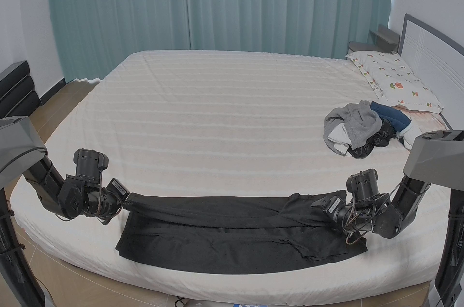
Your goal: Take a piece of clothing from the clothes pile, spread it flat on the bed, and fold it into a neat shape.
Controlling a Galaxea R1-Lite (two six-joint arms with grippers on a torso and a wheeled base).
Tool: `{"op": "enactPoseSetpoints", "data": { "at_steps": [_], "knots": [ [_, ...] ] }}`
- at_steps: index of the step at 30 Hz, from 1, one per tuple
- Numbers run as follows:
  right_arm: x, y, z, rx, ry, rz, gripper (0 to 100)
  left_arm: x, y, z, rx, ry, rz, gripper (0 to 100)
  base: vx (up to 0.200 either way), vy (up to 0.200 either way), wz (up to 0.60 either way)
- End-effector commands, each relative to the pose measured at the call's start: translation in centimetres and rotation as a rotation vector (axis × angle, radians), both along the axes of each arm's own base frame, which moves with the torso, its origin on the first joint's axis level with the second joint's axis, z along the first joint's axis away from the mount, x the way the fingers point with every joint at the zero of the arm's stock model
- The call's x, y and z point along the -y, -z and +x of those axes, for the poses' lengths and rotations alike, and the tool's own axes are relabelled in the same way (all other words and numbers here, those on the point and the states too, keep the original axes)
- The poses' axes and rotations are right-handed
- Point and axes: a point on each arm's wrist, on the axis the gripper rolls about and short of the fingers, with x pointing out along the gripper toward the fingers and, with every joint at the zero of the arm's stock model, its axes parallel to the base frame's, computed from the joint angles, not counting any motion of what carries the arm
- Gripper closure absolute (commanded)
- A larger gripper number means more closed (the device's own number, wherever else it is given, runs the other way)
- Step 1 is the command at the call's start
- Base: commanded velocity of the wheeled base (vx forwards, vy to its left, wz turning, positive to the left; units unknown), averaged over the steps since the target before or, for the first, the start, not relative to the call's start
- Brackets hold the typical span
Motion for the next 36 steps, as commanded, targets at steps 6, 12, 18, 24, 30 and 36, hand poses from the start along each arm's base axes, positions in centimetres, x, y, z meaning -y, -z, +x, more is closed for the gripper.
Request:
{"op": "enactPoseSetpoints", "data": {
  "at_steps": [6,12,18,24,30,36],
  "knots": [
    [-0.1,1.5,1.7,0.012,0.062,-0.05,100,0.0,0.1,0.0,-0.001,0.003,-0.001,100,0.0,0.0,0.0],
    [-0.1,1.3,1.7,0.016,0.059,-0.054,100,0.0,-0.1,0.2,0.005,0.0,-0.002,100,0.0,0.0,0.0],
    [0.0,0.4,2.7,0.066,0.074,-0.034,100,0.0,-0.5,0.8,0.031,-0.008,-0.001,100,0.0,0.0,0.0],
    [0.6,-1.9,4.2,0.233,0.117,0.022,100,-0.1,-1.9,2.5,0.128,-0.087,-0.075,100,0.0,0.0,0.0],
    [1.2,-1.7,3.9,0.356,0.153,0.023,100,-0.8,-2.7,3.1,0.301,-0.156,-0.115,100,0.0,0.0,0.0],
    [1.5,-0.5,2.4,0.305,0.111,-0.036,100,-0.8,-1.1,2.0,0.282,-0.136,-0.082,100,0.0,0.0,0.0]
  ]
}}
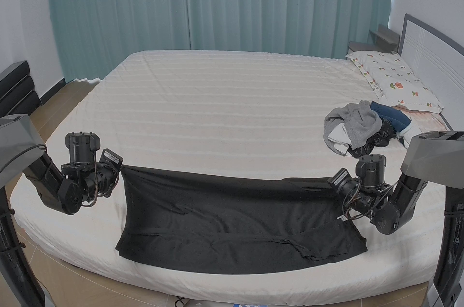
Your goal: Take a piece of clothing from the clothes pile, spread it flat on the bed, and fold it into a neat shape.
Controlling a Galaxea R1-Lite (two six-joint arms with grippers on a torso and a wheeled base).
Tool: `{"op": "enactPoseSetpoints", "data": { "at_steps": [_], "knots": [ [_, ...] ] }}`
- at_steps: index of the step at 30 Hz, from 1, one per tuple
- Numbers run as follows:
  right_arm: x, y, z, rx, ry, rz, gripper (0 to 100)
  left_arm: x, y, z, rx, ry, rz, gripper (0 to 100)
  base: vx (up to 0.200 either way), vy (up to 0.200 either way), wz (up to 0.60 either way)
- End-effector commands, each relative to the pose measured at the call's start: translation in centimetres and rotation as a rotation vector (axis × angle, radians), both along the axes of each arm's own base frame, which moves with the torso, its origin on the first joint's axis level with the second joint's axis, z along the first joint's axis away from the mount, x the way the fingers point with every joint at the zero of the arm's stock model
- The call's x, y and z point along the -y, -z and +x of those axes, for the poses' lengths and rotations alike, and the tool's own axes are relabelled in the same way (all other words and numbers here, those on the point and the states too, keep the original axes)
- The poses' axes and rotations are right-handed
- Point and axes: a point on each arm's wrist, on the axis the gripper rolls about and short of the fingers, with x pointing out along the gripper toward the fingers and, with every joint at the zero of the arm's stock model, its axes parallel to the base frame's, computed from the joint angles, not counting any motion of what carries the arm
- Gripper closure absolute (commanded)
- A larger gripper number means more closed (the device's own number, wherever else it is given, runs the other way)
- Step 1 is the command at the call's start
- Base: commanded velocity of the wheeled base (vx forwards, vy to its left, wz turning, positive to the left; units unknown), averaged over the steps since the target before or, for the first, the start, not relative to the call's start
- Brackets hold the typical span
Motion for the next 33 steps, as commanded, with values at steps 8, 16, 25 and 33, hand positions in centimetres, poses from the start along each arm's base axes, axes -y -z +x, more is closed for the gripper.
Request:
{"op": "enactPoseSetpoints", "data": {
  "at_steps": [8,16,25,33],
  "knots": [
    [1.0,3.0,-3.8,-0.161,-0.094,-0.115,100,0.0,5.2,-3.8,-0.221,0.14,0.208,100,0.0,0.0,0.0],
    [1.0,5.2,-4.7,-0.235,-0.147,-0.194,100,0.8,6.7,-4.6,-0.283,0.213,0.268,100,0.0,0.0,0.0],
    [0.9,5.6,-4.9,-0.247,-0.155,-0.198,100,0.7,8.1,-5.8,-0.355,0.278,0.336,100,0.0,0.0,0.0],
    [1.1,5.1,-4.7,-0.23,-0.145,-0.189,0,0.6,7.8,-5.9,-0.35,0.274,0.337,0,0.0,0.0,0.0]
  ]
}}
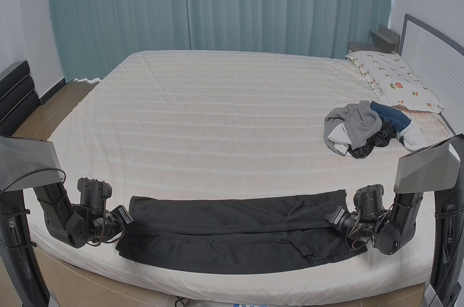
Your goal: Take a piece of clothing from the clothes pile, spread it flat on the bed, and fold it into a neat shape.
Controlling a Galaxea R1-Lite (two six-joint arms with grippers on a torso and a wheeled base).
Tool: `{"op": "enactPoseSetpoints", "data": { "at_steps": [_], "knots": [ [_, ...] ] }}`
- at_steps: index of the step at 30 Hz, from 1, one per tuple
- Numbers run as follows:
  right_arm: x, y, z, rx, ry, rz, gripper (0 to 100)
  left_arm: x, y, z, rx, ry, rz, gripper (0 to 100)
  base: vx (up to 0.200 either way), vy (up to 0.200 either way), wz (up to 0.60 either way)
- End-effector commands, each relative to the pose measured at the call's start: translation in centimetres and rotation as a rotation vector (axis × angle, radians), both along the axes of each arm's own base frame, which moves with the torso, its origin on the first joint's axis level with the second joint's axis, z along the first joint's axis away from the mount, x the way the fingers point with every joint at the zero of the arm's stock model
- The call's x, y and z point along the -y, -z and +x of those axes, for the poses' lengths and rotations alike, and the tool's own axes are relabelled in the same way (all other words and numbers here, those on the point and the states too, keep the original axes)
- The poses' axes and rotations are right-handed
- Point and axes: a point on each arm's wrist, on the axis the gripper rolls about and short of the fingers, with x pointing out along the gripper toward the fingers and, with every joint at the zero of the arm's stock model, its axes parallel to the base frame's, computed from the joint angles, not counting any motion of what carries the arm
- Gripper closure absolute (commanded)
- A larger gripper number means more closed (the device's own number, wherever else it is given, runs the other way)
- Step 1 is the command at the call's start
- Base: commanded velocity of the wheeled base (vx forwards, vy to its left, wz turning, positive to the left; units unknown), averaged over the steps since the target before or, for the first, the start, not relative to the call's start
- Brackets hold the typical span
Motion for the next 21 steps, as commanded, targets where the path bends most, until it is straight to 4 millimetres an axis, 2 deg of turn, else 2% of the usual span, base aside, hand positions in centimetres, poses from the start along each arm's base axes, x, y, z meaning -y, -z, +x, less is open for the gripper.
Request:
{"op": "enactPoseSetpoints", "data": {
  "at_steps": [1,11,14,19,21],
  "knots": [
    [0.1,-0.7,0.1,0.019,0.005,0.006,0,-0.1,-0.2,-0.1,0.001,-0.002,0.001,0,0.0,0.0,0.0],
    [1.3,-6.5,-0.6,0.166,0.017,0.052,0,-0.5,-2.3,0.0,0.073,-0.021,-0.021,0,0.0,0.0,0.0],
    [1.8,-6.7,-0.3,0.174,0.012,0.055,0,-0.8,-2.5,0.2,0.082,-0.031,-0.031,0,0.0,0.0,0.0],
    [2.0,-6.3,-0.1,0.163,-0.044,0.078,0,-1.3,-3.2,1.5,0.12,-0.089,-0.227,0,0.0,0.0,0.0],
    [2.1,-6.5,-0.1,0.167,-0.049,0.075,0,-1.4,-3.2,1.5,0.116,-0.091,-0.248,0,0.0,0.0,0.0]
  ]
}}
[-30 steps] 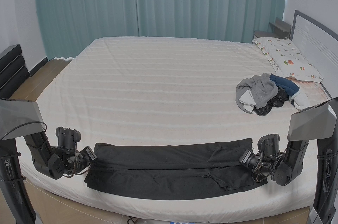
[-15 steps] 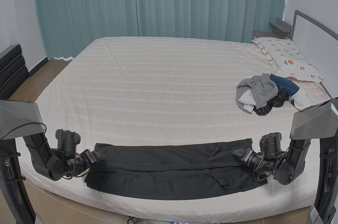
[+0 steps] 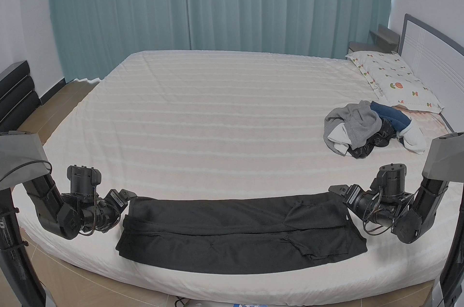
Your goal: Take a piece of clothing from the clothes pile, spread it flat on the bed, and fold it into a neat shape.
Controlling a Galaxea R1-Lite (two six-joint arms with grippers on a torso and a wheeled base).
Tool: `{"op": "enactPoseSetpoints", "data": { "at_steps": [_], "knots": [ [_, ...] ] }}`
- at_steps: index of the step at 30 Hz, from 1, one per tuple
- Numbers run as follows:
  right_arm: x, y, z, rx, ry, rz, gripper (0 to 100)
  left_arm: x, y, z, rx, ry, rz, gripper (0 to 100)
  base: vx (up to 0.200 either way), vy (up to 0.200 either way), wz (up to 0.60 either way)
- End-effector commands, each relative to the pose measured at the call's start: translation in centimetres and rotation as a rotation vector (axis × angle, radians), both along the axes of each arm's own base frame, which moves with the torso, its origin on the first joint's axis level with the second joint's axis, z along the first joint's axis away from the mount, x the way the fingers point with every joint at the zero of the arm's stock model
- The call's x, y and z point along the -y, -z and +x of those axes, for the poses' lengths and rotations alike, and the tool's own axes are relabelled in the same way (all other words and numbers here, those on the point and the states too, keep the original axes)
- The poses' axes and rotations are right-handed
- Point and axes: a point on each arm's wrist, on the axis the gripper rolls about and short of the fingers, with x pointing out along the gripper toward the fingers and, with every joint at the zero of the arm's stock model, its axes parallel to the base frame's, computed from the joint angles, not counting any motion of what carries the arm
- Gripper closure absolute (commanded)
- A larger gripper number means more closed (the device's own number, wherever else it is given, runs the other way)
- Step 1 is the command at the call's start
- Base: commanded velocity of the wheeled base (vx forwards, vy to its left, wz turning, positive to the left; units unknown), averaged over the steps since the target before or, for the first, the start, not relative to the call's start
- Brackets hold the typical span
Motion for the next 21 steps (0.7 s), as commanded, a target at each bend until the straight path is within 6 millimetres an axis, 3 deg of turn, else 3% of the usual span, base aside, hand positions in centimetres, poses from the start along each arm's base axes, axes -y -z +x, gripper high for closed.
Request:
{"op": "enactPoseSetpoints", "data": {
  "at_steps": [1,4,7,11,18,21],
  "knots": [
    [0.7,-0.5,0.3,0.021,-0.02,-0.007,0,-0.8,-0.6,0.7,0.029,-0.011,-0.083,0,0.0,0.0,0.0],
    [0.8,-0.1,0.6,0.019,-0.072,-0.017,0,-1.2,-0.6,0.7,0.027,0.006,-0.114,0,0.0,0.0,0.0],
    [0.4,1.8,2.7,-0.019,-0.096,-0.019,0,-1.2,-0.4,0.9,0.027,-0.003,-0.14,0,0.0,0.0,0.0],
    [0.5,2.7,4.4,-0.033,-0.108,-0.034,0,-1.2,-0.6,1.2,0.033,-0.018,-0.174,0,0.0,0.0,0.0],
    [0.6,5.0,5.0,-0.075,-0.136,-0.043,0,-1.2,0.1,1.3,0.012,-0.018,-0.184,0,0.0,0.0,0.0],
    [0.8,5.1,5.2,-0.072,-0.152,-0.035,0,-1.2,0.4,1.4,0.003,-0.017,-0.184,0,0.0,0.0,0.0]
  ]
}}
